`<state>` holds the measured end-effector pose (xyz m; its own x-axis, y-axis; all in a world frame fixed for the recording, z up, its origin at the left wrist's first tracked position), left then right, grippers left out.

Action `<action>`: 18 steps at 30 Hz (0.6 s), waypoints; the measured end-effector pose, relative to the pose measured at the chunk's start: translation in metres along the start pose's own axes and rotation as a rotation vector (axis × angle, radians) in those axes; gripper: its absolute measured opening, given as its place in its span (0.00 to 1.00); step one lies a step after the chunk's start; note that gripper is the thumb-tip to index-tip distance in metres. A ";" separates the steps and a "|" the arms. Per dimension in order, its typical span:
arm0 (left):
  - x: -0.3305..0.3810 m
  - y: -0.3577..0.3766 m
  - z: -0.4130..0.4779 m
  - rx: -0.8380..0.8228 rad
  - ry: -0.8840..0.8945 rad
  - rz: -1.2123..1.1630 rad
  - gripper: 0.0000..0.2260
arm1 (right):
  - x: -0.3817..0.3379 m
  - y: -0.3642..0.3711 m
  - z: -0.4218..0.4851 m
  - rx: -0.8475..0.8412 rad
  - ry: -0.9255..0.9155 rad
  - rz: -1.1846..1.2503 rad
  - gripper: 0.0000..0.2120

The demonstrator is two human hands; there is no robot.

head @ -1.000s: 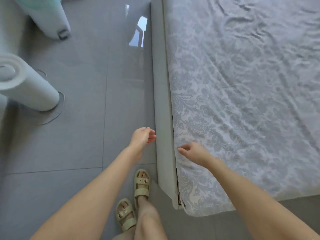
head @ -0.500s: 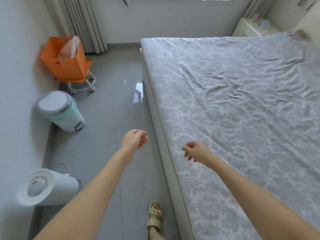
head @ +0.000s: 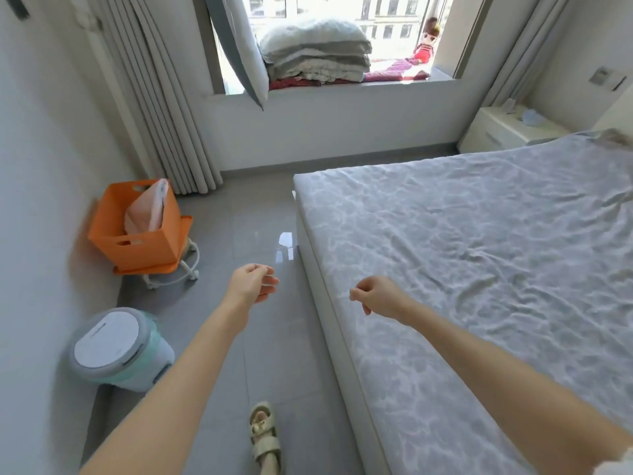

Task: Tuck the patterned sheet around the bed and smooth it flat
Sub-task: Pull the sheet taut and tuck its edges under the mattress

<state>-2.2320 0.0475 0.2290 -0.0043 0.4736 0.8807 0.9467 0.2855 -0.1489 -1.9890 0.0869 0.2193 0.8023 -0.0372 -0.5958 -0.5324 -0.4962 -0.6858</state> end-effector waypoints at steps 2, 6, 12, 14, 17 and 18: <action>0.032 -0.005 0.053 -0.029 -0.012 0.008 0.11 | -0.027 -0.021 0.050 0.028 0.005 -0.031 0.16; 0.098 -0.010 0.163 -0.103 0.008 0.063 0.10 | -0.072 -0.057 0.150 0.072 0.032 -0.018 0.17; 0.187 0.004 0.318 -0.161 -0.005 0.113 0.07 | -0.102 -0.110 0.291 0.126 0.083 0.068 0.16; 0.213 0.011 0.373 -0.186 -0.001 0.119 0.08 | -0.104 -0.131 0.345 0.148 0.106 0.121 0.15; 0.244 0.012 0.461 -0.178 -0.003 0.105 0.08 | -0.105 -0.161 0.437 0.159 0.137 0.193 0.15; 0.253 0.012 0.489 -0.175 -0.014 0.108 0.08 | -0.105 -0.171 0.467 0.161 0.155 0.218 0.14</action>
<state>-2.3791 0.5782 0.2296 0.0974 0.5058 0.8572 0.9833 0.0839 -0.1612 -2.1084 0.5807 0.2043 0.6894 -0.2657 -0.6739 -0.7225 -0.3187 -0.6135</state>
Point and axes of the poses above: each hand's wrist, its own z-axis towards the middle knuckle, its own y-axis out of the palm, x = y × z, the point moved 5 cm from there along z, towards the middle knuckle, and after that the axes turned 1 degree about -y, right-handed, at the moved point
